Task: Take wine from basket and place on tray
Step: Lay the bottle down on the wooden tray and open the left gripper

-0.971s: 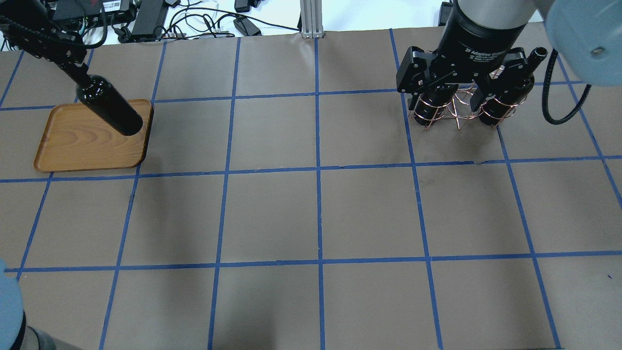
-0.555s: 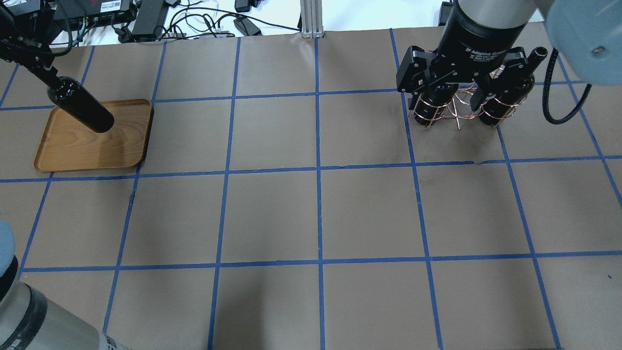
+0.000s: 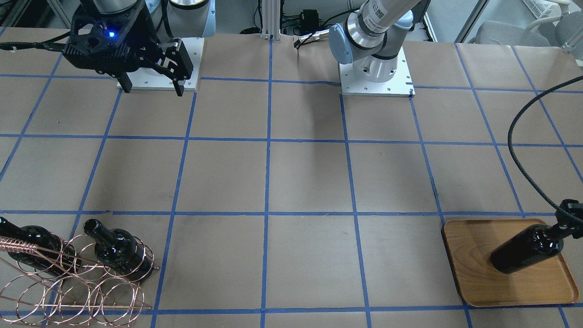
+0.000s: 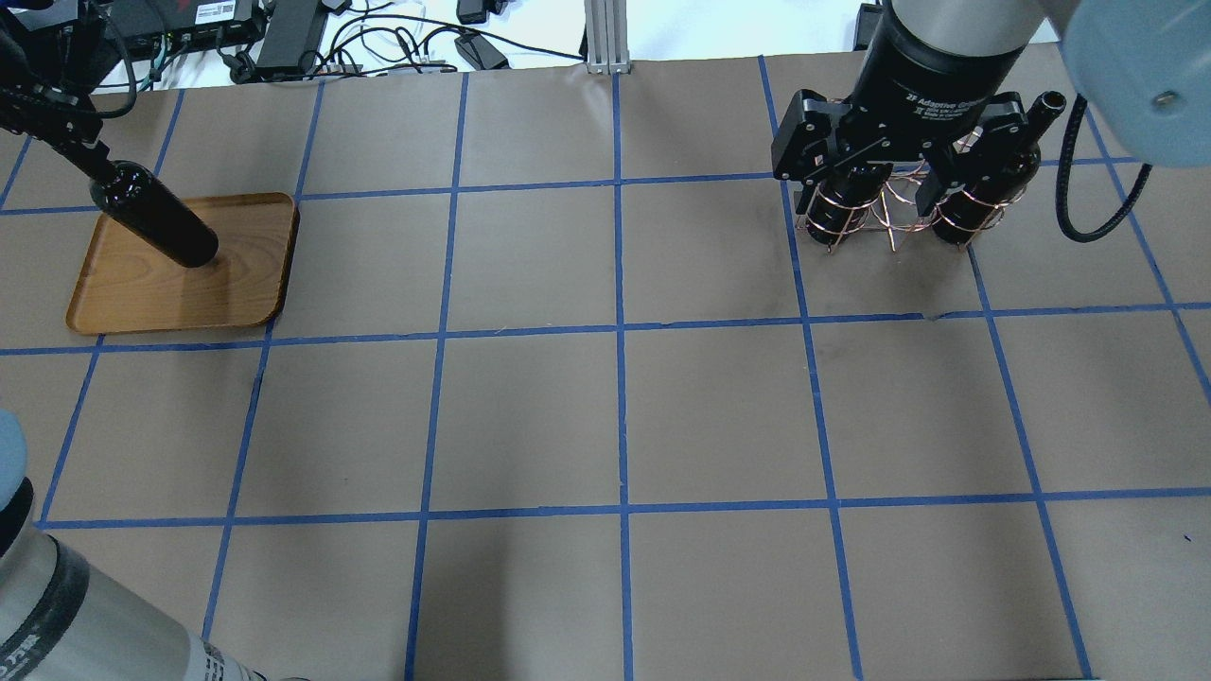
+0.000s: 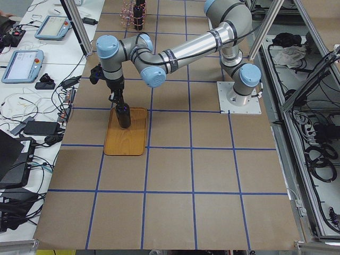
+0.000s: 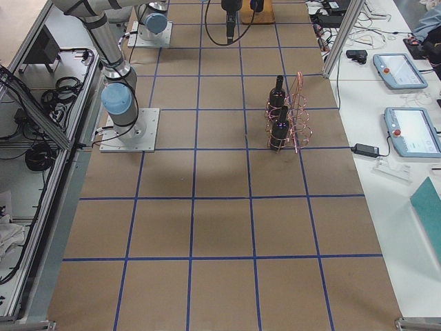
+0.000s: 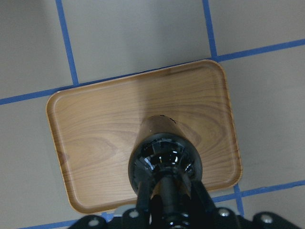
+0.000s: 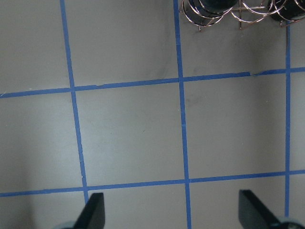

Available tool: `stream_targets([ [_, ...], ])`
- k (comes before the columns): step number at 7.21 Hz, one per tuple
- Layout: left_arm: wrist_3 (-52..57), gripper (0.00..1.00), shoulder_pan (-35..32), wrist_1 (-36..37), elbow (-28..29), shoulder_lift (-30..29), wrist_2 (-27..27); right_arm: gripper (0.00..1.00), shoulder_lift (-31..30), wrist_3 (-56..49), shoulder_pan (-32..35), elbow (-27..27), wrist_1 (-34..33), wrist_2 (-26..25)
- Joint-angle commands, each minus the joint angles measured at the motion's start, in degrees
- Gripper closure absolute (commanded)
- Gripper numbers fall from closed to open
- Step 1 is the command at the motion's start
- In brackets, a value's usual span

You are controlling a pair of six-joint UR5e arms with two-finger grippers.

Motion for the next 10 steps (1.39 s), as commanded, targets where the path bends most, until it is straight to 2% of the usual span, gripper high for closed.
stream_targets([
  [1,-0.1,1.0,0.1,0.5,0.0,-0.4,0.2,0.0,0.0,0.0,0.0,0.0,0.1,0.0],
  [5,0.0,1.0,0.1,0.6,-0.3,-0.6,0.2,0.0,0.0,0.0,0.0,0.0,0.1,0.0],
  [6,0.0,0.94,0.1,0.6,-0.3,-0.7,0.3,0.0,0.0,0.0,0.0,0.0,0.1,0.0],
  [9,0.1,0.08,0.2,0.6,-0.3,-0.5,-0.2,0.0,0.0,0.0,0.0,0.0,0.1,0.0],
  [10,0.1,0.0,0.2,0.5,-0.3,0.1,0.0,0.0,0.0,0.0,0.0,0.0,0.0,0.0],
])
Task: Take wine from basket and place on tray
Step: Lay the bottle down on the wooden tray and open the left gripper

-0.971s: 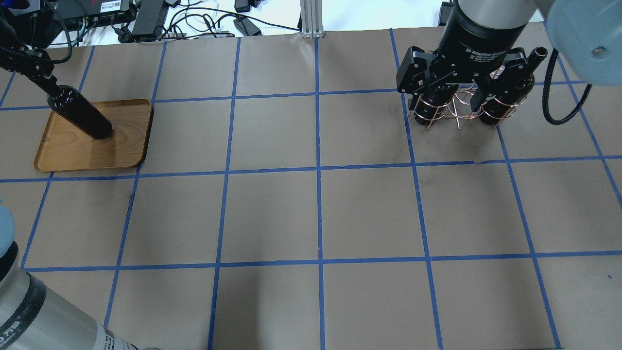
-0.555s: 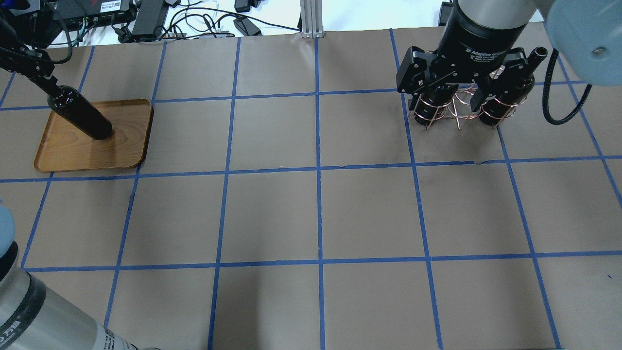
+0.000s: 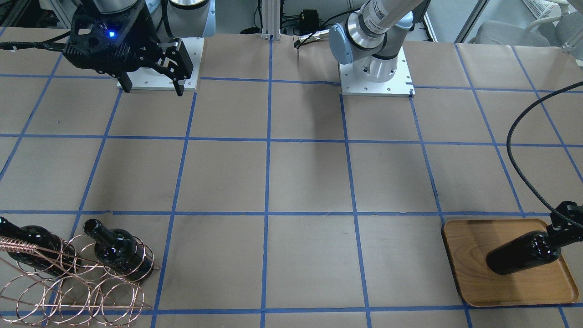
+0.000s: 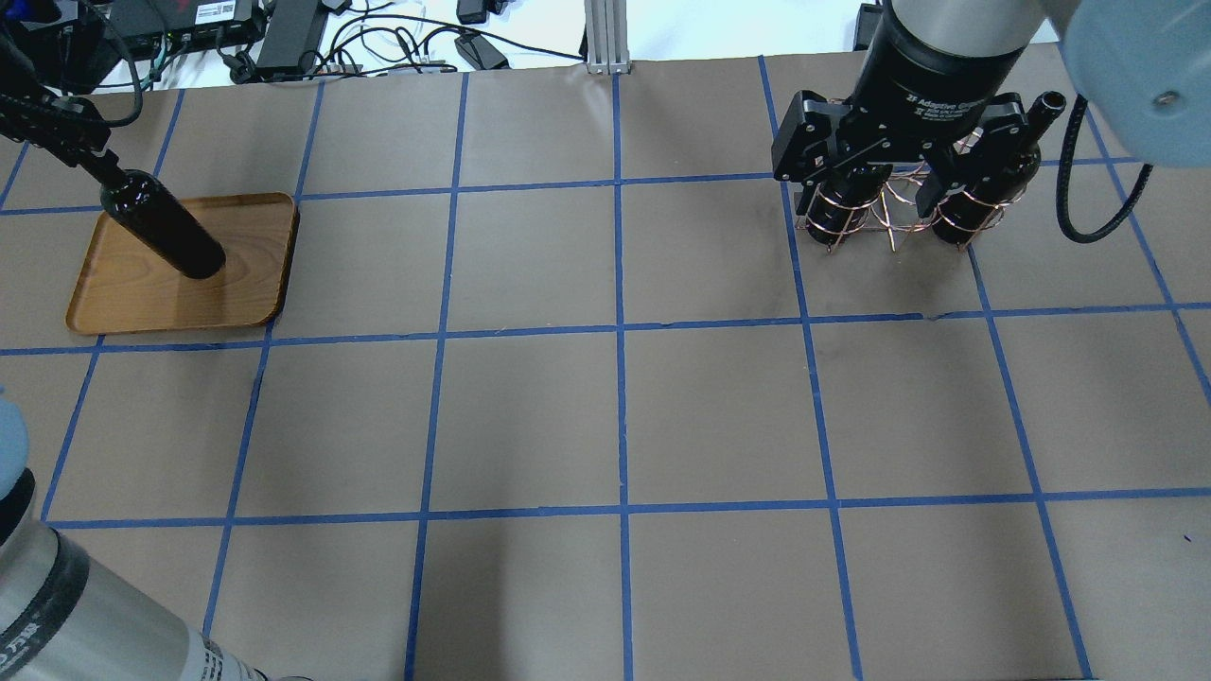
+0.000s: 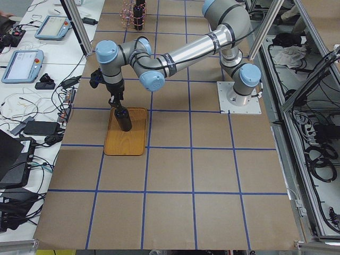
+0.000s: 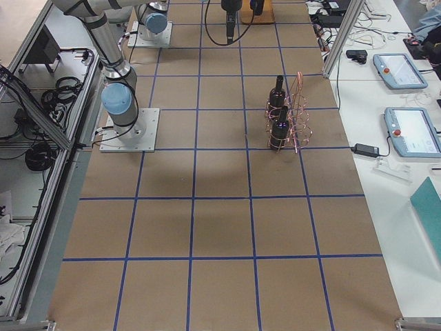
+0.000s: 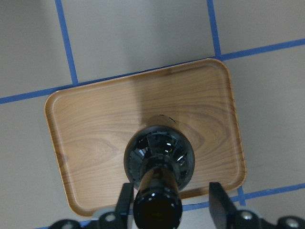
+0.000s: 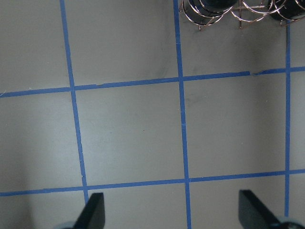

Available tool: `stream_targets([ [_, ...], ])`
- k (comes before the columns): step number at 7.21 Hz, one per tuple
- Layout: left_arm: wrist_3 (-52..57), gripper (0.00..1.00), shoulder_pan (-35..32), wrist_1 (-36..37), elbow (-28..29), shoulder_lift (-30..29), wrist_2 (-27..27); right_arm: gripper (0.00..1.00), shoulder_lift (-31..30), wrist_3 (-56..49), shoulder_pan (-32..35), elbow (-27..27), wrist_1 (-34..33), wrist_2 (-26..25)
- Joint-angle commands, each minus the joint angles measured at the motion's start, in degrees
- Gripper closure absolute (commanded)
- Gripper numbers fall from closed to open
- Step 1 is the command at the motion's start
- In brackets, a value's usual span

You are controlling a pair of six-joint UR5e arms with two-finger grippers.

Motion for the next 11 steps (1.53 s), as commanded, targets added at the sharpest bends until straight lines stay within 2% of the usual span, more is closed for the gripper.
stream_targets([
  [1,-0.2,0.0,-0.2,-0.9,-0.3,2.3,0.5,0.0,0.0,0.0,0.0,0.0,0.0,0.0],
  [3,-1.2,0.0,-1.1,-5.9,-1.4,7.4,0.3,0.0,0.0,0.0,0.0,0.0,-0.1,0.0],
  [5,-5.0,0.0,-6.5,-6.4,-7.0,14.1,-0.1,0.0,0.0,0.0,0.0,0.0,-0.1,0.1],
  [7,-21.6,0.0,-15.9,-7.3,-9.4,19.2,0.8,0.0,0.0,0.0,0.0,0.1,-0.1,0.2],
  [9,-33.3,0.0,-22.2,-6.2,-13.1,22.0,2.3,0.0,0.1,-0.1,0.0,0.1,-0.6,0.2],
  [11,-37.3,0.0,-26.1,-6.7,-14.4,25.0,2.5,0.0,0.1,0.1,0.0,0.1,-3.8,0.1],
])
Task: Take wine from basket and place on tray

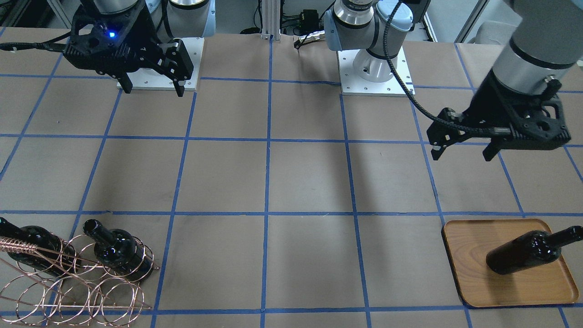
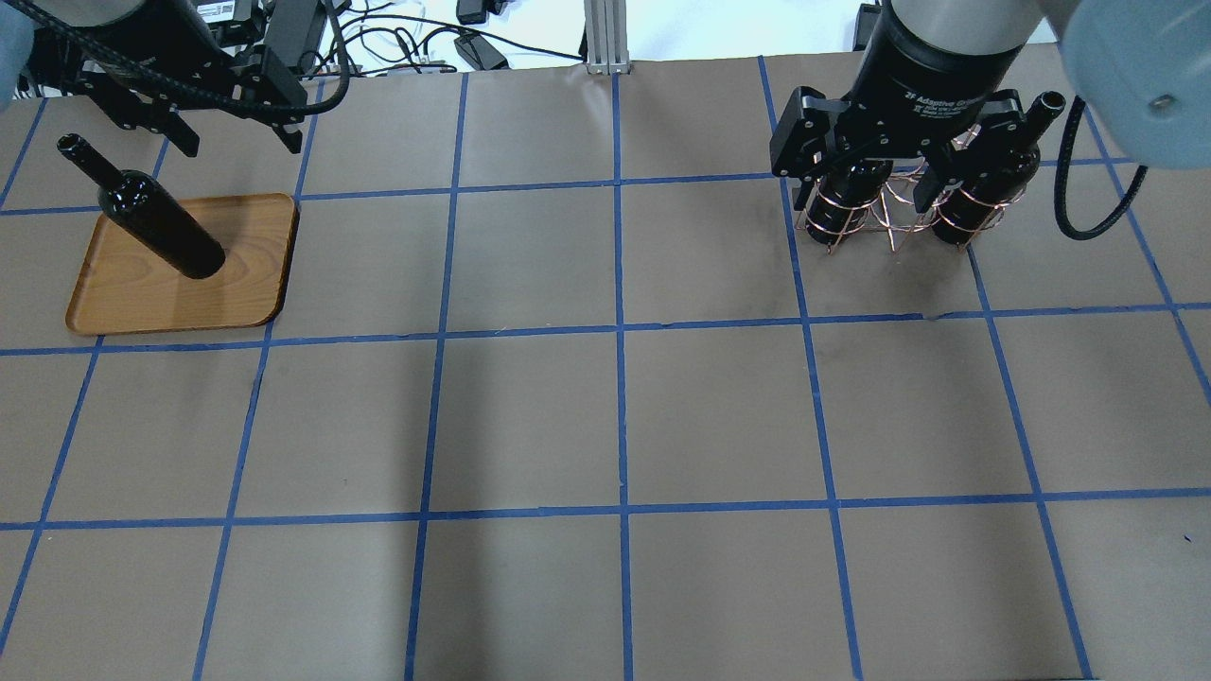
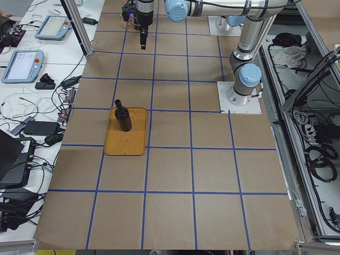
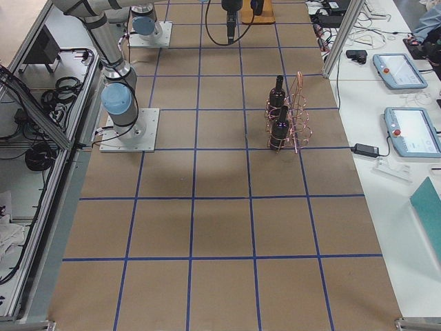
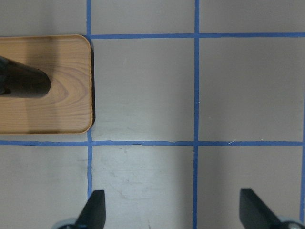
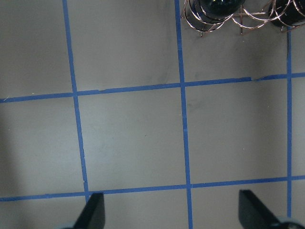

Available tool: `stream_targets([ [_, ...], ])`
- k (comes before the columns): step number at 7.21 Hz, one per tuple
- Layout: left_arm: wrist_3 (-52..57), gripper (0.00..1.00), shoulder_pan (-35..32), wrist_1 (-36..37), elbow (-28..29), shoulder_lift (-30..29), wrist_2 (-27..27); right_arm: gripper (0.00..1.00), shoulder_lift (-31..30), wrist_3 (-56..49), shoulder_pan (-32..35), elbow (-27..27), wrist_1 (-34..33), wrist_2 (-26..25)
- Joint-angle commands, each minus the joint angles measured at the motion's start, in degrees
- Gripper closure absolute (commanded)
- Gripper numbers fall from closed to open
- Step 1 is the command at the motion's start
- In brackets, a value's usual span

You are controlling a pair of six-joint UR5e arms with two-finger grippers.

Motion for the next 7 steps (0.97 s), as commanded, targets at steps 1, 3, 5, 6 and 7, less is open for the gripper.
stream_targets([
  [1,-2.6,0.0,-2.8,-0.9,-2.1,2.9,-0.1,0.0,0.0,0.1,0.0,0.0,-2.0,-0.1],
  [3,-1.9,0.0,-2.8,-4.2,-3.3,4.4,0.1,0.0,0.0,0.2,0.0,0.1,-2.0,-0.1],
  [5,-1.9,0.0,-2.8,-8.1,-2.9,5.3,0.1,0.0,0.1,-0.3,-0.2,0.0,-2.0,-0.2],
  [6,-1.6,0.0,-2.7,-9.2,-2.4,5.4,0.1,0.0,0.4,-0.7,-1.3,-0.7,-2.4,-0.1],
  [7,-1.6,0.0,-2.6,-9.2,-2.3,5.3,-0.1,0.0,0.6,-0.8,-3.0,-1.7,-2.2,0.0],
])
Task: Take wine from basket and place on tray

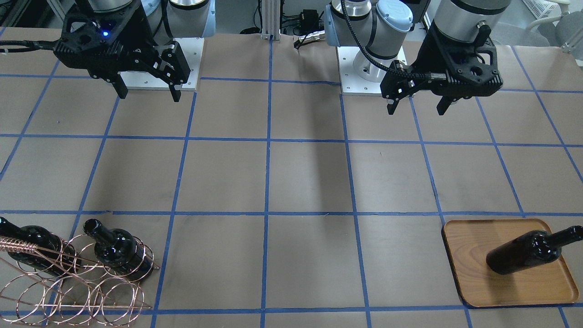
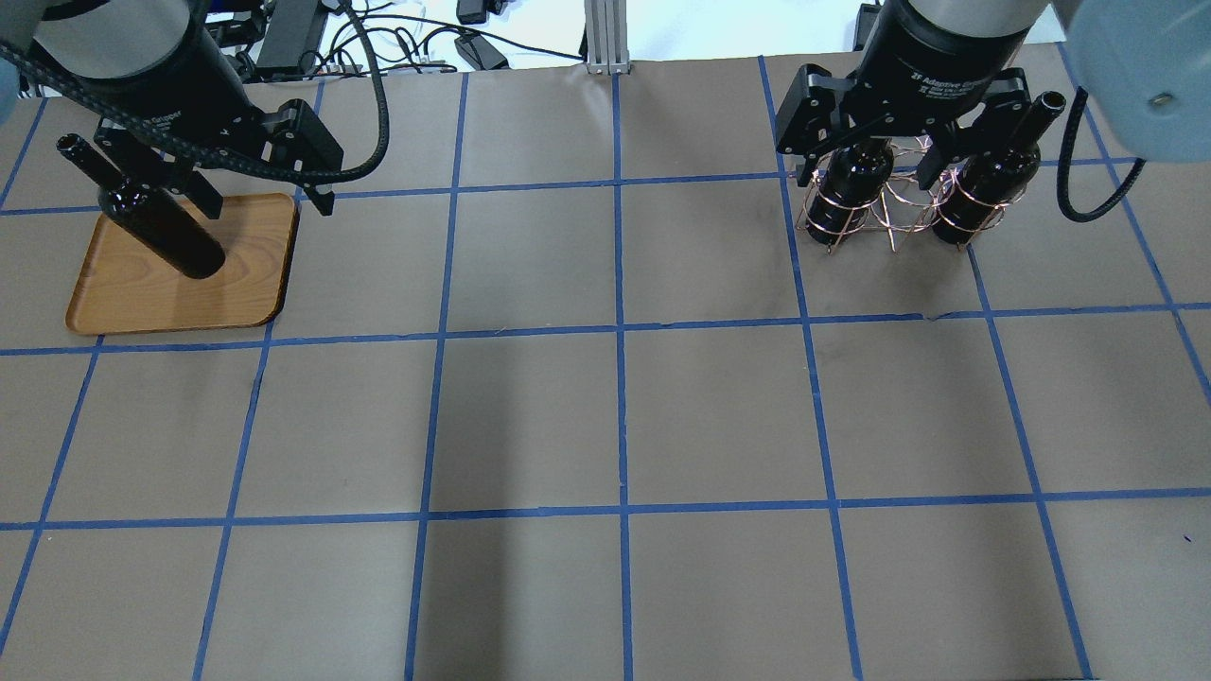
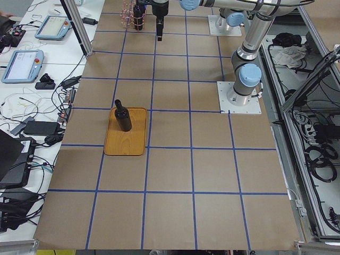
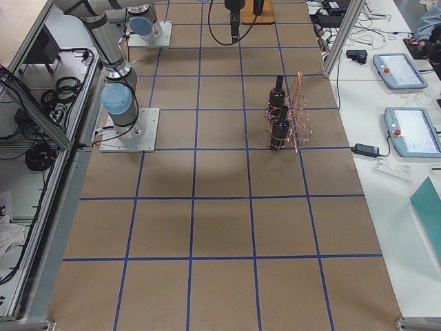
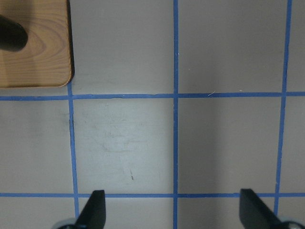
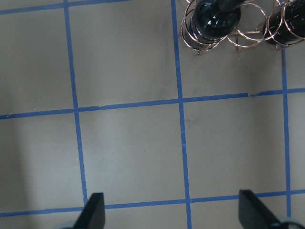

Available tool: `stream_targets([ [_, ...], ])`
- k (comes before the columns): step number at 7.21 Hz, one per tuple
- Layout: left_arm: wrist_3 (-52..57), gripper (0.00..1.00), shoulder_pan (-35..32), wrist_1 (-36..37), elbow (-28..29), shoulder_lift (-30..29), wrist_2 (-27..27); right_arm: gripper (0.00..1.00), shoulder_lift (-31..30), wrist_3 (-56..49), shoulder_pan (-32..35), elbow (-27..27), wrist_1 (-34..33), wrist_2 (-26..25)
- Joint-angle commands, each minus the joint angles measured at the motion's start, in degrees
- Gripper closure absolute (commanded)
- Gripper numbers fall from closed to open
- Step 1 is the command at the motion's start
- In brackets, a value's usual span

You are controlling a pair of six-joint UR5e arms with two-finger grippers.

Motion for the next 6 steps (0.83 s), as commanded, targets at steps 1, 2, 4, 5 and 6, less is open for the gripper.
stream_targets([
  [1,0.1,0.0,0.1,-0.6,0.2,-0.2,-0.6,0.0,0.3,-0.9,-3.3,-2.1,1.0,0.2],
  [2,0.1,0.0,0.1,-0.6,0.2,-0.4,-0.6,0.0,0.0,-1.0,-3.4,-1.9,1.8,-0.1],
  [4,0.1,0.0,0.0,-0.6,0.1,-0.5,-0.8,0.0,-0.4,-1.1,-2.9,-1.5,1.8,-0.3],
  [5,0.1,0.0,0.0,-0.6,0.0,-0.5,-0.8,0.0,-0.4,-1.4,-2.3,-1.2,1.7,-1.9],
  [6,0.1,0.0,0.0,-0.5,0.0,-0.6,-0.8,0.0,0.0,-1.7,-1.4,-1.1,1.0,-2.1],
])
